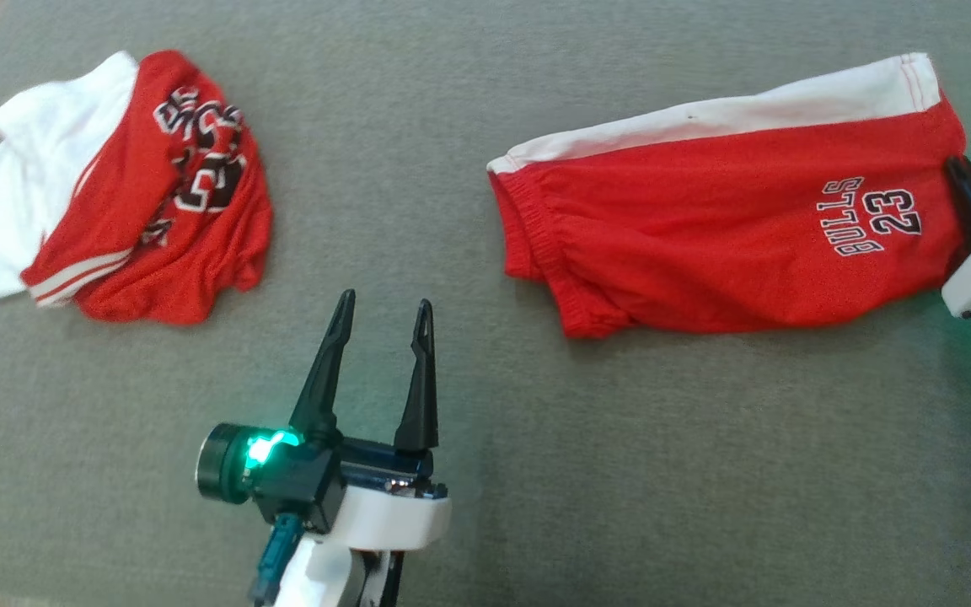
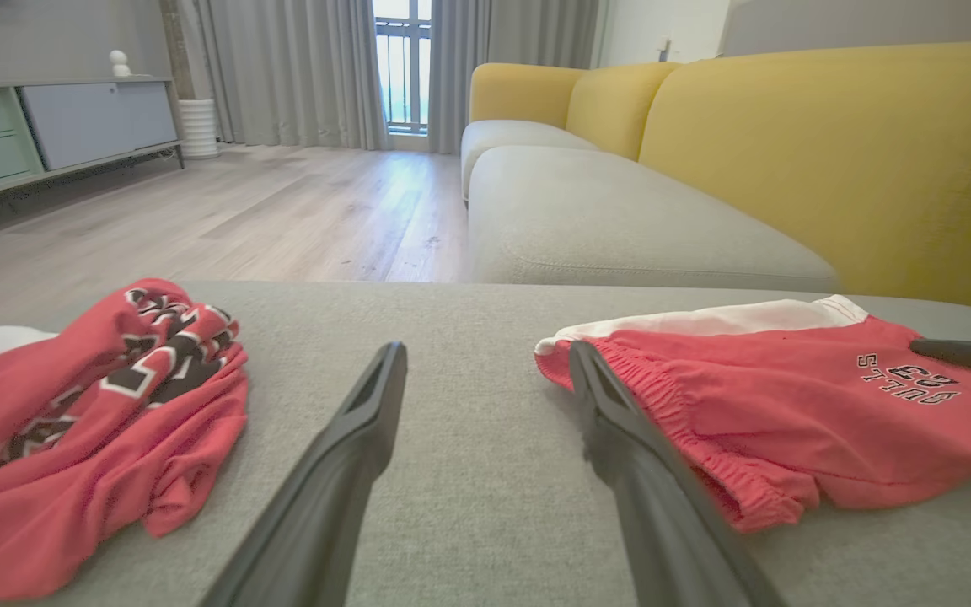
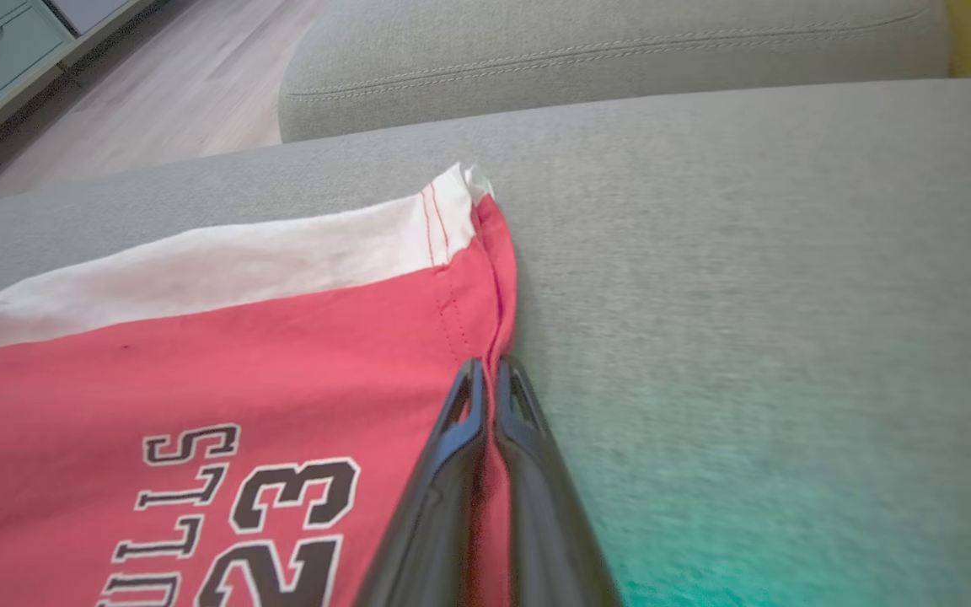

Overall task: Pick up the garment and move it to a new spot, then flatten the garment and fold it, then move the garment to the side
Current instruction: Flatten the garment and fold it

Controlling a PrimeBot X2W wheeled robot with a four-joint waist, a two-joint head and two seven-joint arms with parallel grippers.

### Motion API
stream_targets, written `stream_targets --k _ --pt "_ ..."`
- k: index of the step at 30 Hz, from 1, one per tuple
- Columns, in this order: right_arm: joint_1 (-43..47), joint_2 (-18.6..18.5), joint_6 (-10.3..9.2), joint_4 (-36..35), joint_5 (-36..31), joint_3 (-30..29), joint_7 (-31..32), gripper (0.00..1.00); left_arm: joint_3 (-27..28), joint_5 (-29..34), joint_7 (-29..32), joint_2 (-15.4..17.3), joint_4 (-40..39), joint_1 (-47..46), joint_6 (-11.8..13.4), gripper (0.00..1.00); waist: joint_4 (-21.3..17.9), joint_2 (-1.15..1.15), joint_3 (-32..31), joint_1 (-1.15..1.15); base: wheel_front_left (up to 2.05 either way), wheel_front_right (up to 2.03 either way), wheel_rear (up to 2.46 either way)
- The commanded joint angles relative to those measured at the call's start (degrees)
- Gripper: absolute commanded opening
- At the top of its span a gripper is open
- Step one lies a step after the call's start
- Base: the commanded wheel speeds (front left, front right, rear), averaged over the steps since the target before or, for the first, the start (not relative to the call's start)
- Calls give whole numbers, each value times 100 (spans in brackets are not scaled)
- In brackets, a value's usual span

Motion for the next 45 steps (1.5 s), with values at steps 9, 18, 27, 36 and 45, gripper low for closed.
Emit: stream_targets --k 9,18,27,36,45 --pt "346 -659 39 134 8 95 -342 0 303 222 -36 -19 -31 131 -205 100 -824 0 -378 0 0 0 0" --pt "-126 -906 39 538 -480 232 -535 0 423 341 -36 -20 97 119 -371 100 -1117 0 -503 0 0 0 0" --pt "-645 -262 39 312 -1087 390 -690 0 417 304 -36 -23 244 291 -425 100 -1135 0 -899 0 0 0 0" --pt "-778 559 39 -167 -1471 596 -466 0 308 165 -36 -25 265 369 -408 100 -998 0 -1089 0 0 0 0" --pt "-509 1507 39 -665 -1596 778 -66 100 205 29 -36 -25 268 339 -331 100 -799 0 -1057 0 0 0 0"
